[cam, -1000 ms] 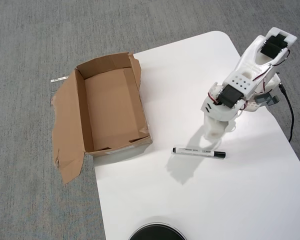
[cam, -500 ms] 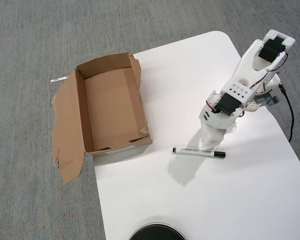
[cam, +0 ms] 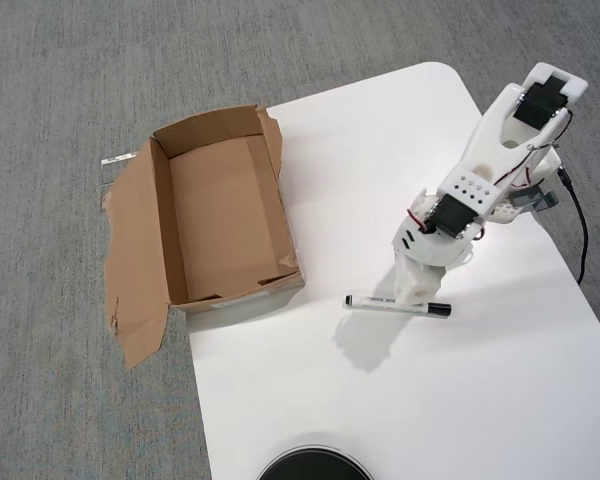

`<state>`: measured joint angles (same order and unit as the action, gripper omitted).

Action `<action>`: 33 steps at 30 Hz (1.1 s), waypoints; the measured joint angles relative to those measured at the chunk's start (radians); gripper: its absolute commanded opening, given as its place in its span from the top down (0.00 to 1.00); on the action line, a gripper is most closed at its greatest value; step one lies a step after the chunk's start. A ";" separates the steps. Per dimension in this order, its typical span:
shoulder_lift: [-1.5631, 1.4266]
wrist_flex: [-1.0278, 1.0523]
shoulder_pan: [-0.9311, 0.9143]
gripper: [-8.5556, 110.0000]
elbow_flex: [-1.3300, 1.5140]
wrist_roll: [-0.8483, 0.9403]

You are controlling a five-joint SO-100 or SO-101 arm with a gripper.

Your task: Grasp a pen and put it in the box.

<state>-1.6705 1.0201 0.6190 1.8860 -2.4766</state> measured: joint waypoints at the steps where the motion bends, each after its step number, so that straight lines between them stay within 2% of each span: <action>1: 0.002 0.000 0.000 0.91 0.000 0.000; 17: 0.012 0.000 -0.002 0.90 0.000 0.008; 25: 0.012 0.000 0.000 0.81 0.000 0.011; 33: 0.012 0.000 0.002 0.78 0.000 0.006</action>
<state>-1.6582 1.0201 0.6205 1.8860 -2.4705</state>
